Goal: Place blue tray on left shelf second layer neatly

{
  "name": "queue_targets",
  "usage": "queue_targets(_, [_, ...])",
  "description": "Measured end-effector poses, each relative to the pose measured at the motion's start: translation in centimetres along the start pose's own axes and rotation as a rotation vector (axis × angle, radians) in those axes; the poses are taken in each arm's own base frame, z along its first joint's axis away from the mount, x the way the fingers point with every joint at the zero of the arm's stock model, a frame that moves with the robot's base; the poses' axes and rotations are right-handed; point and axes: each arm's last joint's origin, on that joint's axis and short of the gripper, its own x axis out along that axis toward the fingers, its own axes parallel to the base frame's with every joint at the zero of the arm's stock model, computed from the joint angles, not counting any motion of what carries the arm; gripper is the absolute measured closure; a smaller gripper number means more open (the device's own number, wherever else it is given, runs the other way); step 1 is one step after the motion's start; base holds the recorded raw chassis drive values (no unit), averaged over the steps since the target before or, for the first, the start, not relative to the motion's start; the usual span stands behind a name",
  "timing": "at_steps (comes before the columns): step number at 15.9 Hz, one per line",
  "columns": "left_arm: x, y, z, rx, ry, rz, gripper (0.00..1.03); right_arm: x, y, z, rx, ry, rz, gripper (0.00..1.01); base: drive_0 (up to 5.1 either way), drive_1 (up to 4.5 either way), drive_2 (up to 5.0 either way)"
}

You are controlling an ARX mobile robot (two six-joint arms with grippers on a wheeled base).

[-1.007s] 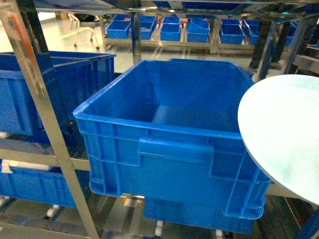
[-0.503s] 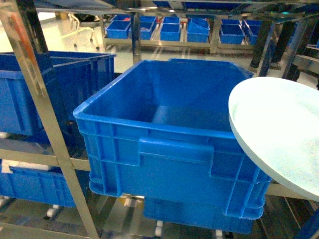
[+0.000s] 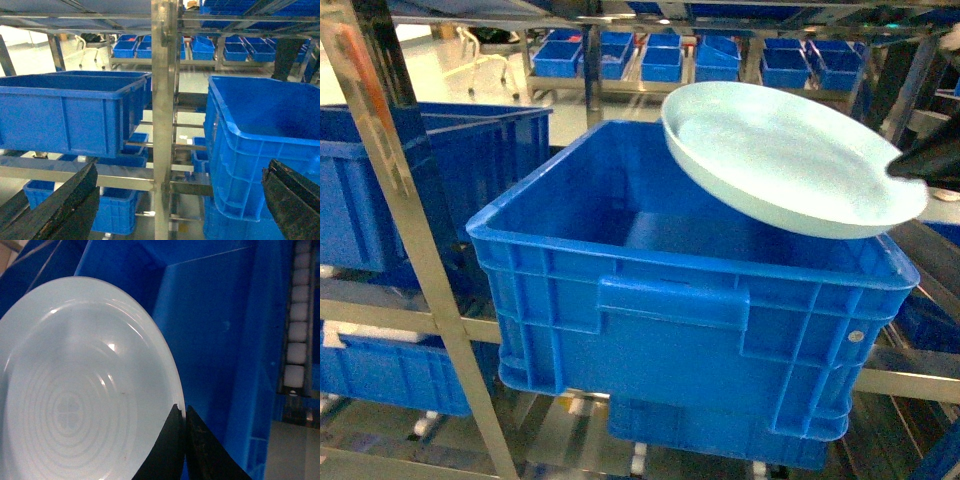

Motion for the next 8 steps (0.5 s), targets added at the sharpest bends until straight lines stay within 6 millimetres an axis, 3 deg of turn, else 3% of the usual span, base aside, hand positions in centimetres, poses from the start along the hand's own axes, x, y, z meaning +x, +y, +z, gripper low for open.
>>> queue_targets(4, [0.0,0.0,0.0,0.000,0.000,0.000,0.05,6.4,3.3,0.7,-0.026,0.064,0.002,0.99,0.0,0.00,0.0])
queue_targets(8, [0.0,0.0,0.0,0.000,0.000,0.000,0.05,11.8,3.7,1.5,-0.013,0.111,-0.077,0.99,0.0,0.00,0.0])
